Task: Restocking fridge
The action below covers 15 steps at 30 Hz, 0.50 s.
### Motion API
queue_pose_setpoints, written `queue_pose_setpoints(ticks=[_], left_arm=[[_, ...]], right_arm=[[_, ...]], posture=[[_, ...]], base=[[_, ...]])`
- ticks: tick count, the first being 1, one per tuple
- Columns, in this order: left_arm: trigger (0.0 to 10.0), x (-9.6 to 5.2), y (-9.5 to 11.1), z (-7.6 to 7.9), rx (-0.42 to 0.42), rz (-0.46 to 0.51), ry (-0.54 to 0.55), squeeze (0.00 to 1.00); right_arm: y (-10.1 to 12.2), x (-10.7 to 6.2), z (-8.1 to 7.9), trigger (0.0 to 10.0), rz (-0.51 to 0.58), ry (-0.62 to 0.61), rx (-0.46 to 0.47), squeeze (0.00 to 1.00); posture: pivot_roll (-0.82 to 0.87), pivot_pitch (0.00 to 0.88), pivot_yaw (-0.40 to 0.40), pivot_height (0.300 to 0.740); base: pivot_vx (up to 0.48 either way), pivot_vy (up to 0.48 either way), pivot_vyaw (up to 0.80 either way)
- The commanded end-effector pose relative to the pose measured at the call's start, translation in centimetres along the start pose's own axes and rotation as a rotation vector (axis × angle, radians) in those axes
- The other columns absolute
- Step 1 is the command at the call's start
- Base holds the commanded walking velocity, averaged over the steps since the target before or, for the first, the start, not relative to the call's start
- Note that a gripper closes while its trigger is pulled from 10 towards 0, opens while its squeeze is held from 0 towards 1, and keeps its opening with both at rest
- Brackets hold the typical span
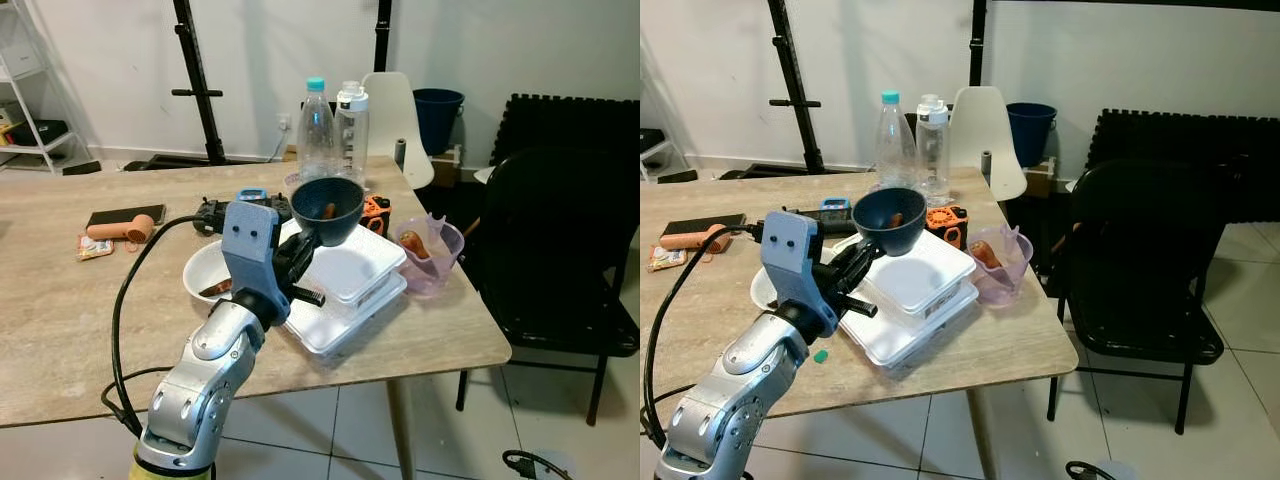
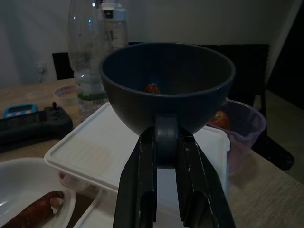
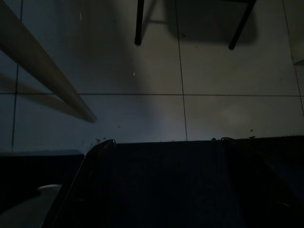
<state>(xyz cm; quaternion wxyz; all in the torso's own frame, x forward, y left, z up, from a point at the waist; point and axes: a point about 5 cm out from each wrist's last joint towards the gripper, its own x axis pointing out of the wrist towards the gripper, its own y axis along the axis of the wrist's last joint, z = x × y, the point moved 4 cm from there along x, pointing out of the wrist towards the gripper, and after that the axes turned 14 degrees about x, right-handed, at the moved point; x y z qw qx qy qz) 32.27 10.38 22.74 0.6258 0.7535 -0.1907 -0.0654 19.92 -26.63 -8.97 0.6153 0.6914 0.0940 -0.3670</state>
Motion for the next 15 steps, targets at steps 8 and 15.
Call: queue_pose_setpoints(ticks=[8,15], left_arm=[[10.0,0.15,-0.70,0.12,-0.010,-0.030,0.018,0.00],[10.0,0.21,-0.69,0.16,-0.011,-0.032,0.016,0.00]], right_arm=[[-0.85,-0.34,0.59,10.0,-0.020,-0.019,0.015,0.19],[-0.99,-0.38,0.61,10.0,-0.027,-0.020,0.013,0.18]], posture=[[-0.10,0.071,0.006,0.740],[-0.10,0.075,0.006,0.740]], base=[[0.297,-0.324,0.00],[0.309,-0.276,0.00]])
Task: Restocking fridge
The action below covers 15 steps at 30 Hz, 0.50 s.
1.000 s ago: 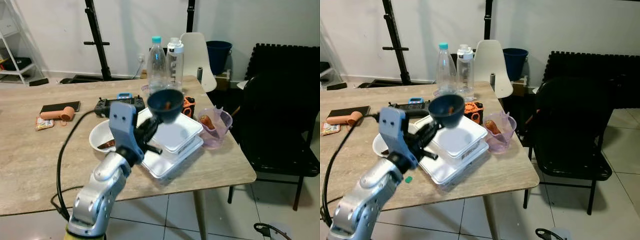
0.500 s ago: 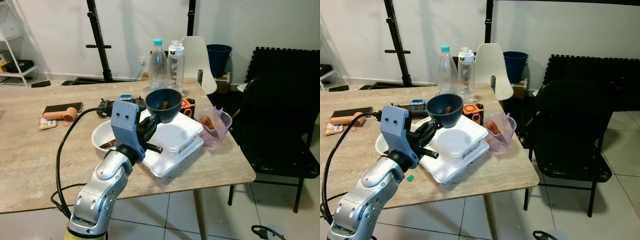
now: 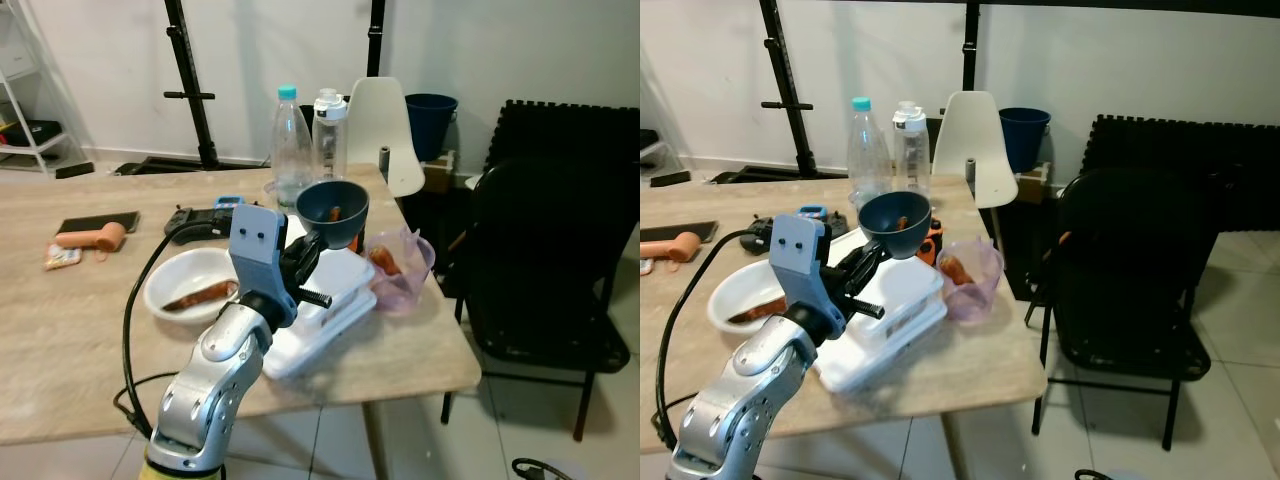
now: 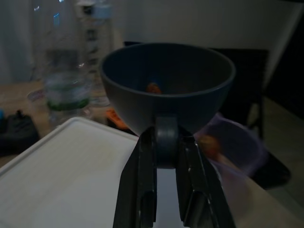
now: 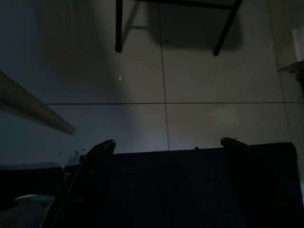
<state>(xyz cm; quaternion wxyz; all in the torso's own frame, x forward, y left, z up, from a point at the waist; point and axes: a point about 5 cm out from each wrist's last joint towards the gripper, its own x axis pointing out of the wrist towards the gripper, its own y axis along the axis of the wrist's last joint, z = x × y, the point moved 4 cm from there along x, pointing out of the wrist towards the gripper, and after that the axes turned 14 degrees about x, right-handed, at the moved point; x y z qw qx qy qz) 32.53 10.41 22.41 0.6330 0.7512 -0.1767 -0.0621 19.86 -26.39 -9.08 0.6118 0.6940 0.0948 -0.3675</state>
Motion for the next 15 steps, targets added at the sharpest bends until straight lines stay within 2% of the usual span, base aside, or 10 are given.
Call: queue_pose_setpoints(ticks=[1,9,11,15], left_arm=[[10.0,0.03,-0.31,0.20,0.004,-0.017,-0.008,0.00],[10.0,0.02,-0.26,0.32,0.001,-0.013,-0.011,0.00],[10.0,-0.16,0.31,0.57,-0.039,0.017,-0.025,0.00],[10.0,-0.18,0.34,0.58,-0.035,0.020,-0.027,0.00]], right_arm=[[-0.81,-0.33,0.82,10.0,-0.023,-0.023,0.006,0.18],[-0.83,-0.32,0.81,10.0,-0.025,-0.023,0.004,0.18],[-0.94,-0.37,0.89,10.0,-0.027,-0.025,0.004,0.18],[-0.99,-0.39,0.95,10.0,-0.030,-0.027,0.002,0.18]], posture=[[-0.10,0.075,0.006,0.740],[-0.10,0.076,0.005,0.740],[-0.10,0.076,0.005,0.740],[-0.10,0.075,0.005,0.740]], base=[[0.304,-0.277,0.00],[0.298,-0.276,0.00],[0.000,0.000,0.00],[0.000,0.000,0.00]])
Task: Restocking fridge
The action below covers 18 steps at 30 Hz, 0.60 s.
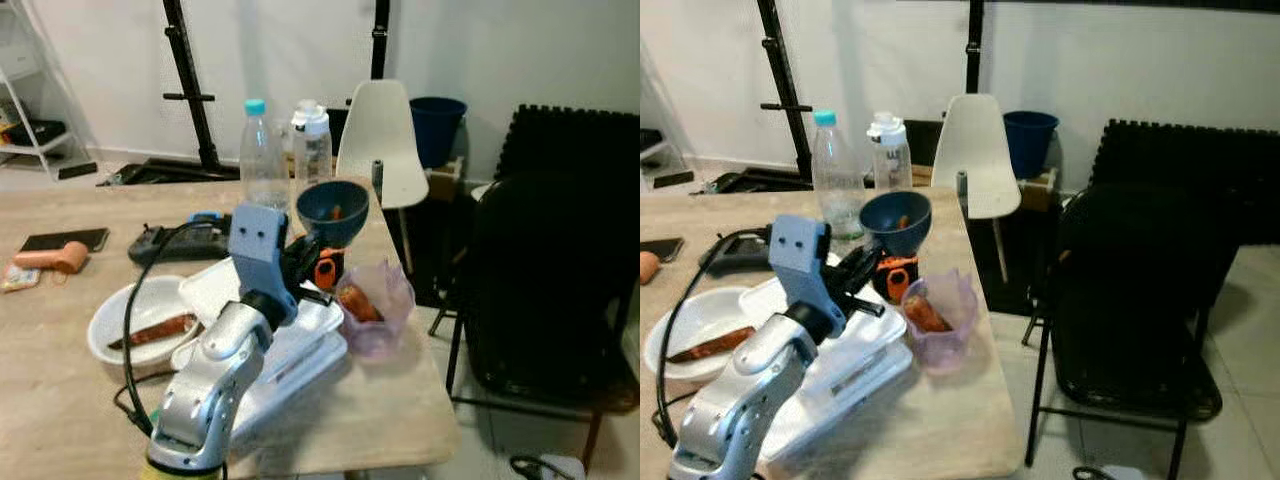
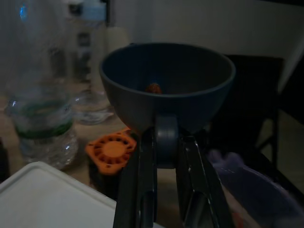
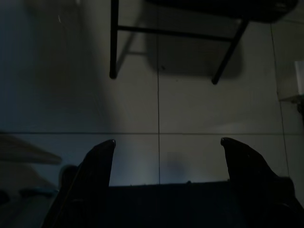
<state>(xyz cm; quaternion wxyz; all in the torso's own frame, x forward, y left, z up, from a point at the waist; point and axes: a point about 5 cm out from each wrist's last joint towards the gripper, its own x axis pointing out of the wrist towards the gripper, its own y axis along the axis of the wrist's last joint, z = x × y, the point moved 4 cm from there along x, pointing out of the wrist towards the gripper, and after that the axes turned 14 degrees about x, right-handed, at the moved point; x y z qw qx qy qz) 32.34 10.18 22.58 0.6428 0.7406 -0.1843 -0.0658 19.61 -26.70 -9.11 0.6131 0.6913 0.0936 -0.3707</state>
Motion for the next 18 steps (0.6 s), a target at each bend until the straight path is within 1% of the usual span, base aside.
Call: queue_pose_setpoints(ticks=[1,18], left_arm=[[10.0,-0.10,0.07,0.35,-0.006,0.007,-0.014,0.00],[10.0,-0.02,-0.25,0.26,-0.002,-0.006,-0.006,0.00]], right_arm=[[-0.92,-0.32,0.58,10.0,-0.028,-0.019,0.006,0.19],[-0.99,-0.34,0.52,10.0,-0.030,-0.018,0.006,0.19]], posture=[[-0.10,0.075,0.005,0.740],[-0.10,0.077,0.006,0.740]], base=[[0.000,0.000,0.00],[0.000,0.000,0.00]])
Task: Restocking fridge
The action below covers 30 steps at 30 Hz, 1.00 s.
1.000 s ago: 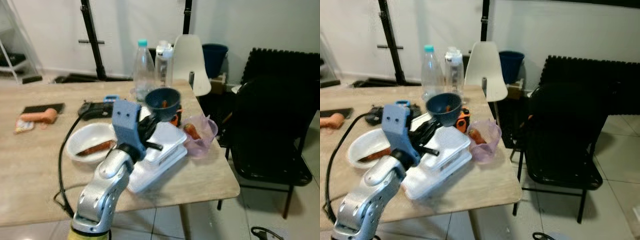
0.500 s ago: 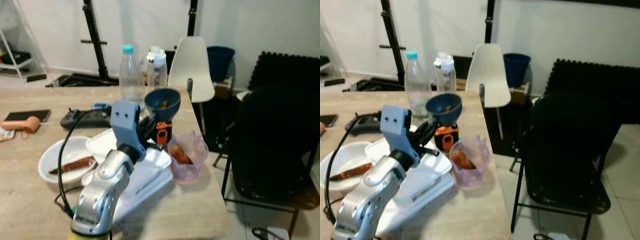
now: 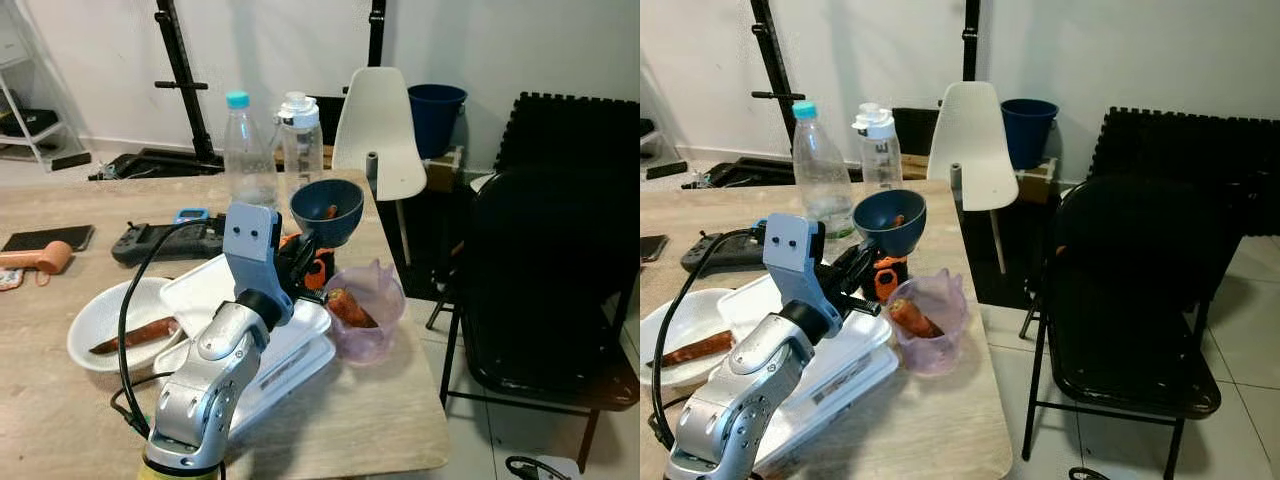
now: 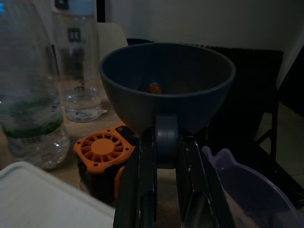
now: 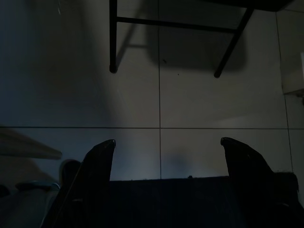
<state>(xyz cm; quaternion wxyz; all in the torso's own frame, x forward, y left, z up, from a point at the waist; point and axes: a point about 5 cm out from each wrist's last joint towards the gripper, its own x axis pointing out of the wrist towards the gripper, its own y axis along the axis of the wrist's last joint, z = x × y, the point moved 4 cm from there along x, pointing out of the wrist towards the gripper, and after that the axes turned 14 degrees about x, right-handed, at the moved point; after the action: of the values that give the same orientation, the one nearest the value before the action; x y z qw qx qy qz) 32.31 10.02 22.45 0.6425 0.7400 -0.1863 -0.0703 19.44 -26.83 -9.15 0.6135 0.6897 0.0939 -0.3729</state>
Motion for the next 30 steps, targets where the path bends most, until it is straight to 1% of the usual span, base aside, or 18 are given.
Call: queue_pose_setpoints(ticks=[1,30], left_arm=[[10.0,-0.02,-0.16,0.08,0.000,-0.004,0.004,0.00],[10.0,-0.12,-0.74,-0.32,-0.011,-0.020,0.034,0.00]], right_arm=[[-0.89,-0.29,0.34,10.0,-0.027,-0.014,0.009,0.19],[-0.84,-0.26,0.38,10.0,-0.028,-0.012,-0.001,0.18]], posture=[[-0.10,0.077,0.006,0.740],[-0.10,0.074,0.002,0.740]], base=[[0.000,0.000,0.00],[0.000,0.000,0.00]])
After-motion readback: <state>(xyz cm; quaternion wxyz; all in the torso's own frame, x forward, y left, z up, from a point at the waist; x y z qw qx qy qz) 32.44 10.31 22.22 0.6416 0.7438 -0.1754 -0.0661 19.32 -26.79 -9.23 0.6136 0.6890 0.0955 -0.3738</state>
